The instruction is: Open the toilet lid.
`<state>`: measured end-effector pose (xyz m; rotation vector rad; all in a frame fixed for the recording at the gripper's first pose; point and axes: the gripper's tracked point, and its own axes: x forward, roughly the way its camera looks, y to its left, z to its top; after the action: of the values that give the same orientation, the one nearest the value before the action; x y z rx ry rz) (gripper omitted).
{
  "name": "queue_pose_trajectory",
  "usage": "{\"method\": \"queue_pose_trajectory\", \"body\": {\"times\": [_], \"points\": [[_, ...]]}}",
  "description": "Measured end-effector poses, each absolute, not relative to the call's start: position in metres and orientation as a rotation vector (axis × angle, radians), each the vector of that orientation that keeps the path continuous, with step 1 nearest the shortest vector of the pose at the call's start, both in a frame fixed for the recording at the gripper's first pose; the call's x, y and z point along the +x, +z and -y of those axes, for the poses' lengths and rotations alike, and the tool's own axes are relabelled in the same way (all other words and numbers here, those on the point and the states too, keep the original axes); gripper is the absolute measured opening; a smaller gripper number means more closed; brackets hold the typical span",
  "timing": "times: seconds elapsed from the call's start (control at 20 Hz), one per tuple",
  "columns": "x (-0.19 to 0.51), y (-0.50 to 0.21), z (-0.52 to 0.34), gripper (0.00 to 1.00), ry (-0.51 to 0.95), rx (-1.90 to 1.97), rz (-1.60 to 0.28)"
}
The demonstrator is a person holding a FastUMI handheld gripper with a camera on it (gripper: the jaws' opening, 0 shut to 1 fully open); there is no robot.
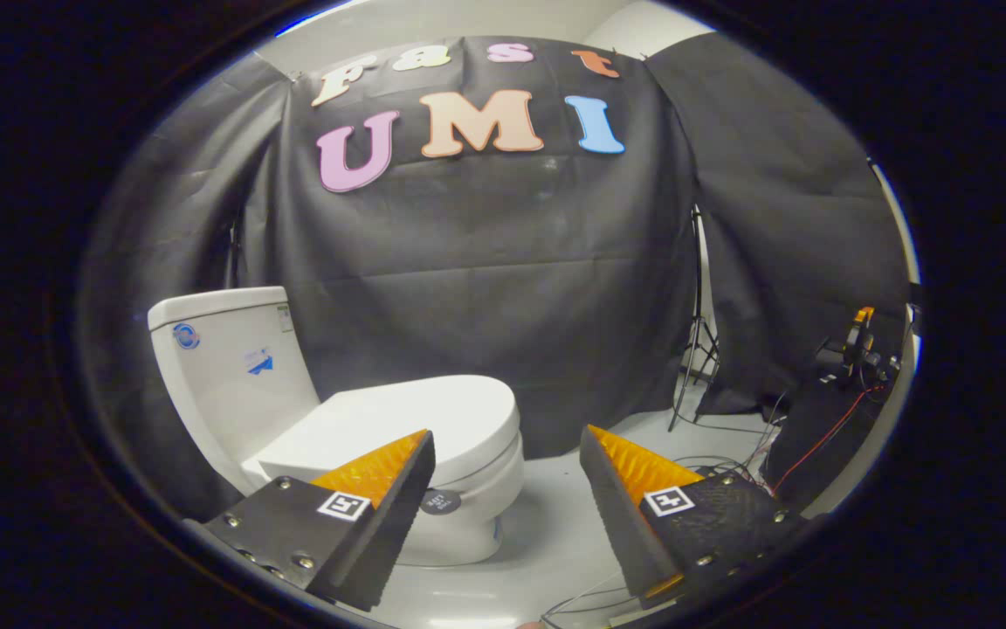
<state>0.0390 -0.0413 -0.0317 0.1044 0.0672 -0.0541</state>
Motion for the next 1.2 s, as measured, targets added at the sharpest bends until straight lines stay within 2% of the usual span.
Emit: {"method": "queue_pose_trajectory", "body": {"times": [0.35,1.2], "points": [[0.049,-0.072,0.033,0.98,-0.03,0.123,-0.234],[0.083,-0.147,-0.021,0.99,-0.015,0.53,-0.555]]}}
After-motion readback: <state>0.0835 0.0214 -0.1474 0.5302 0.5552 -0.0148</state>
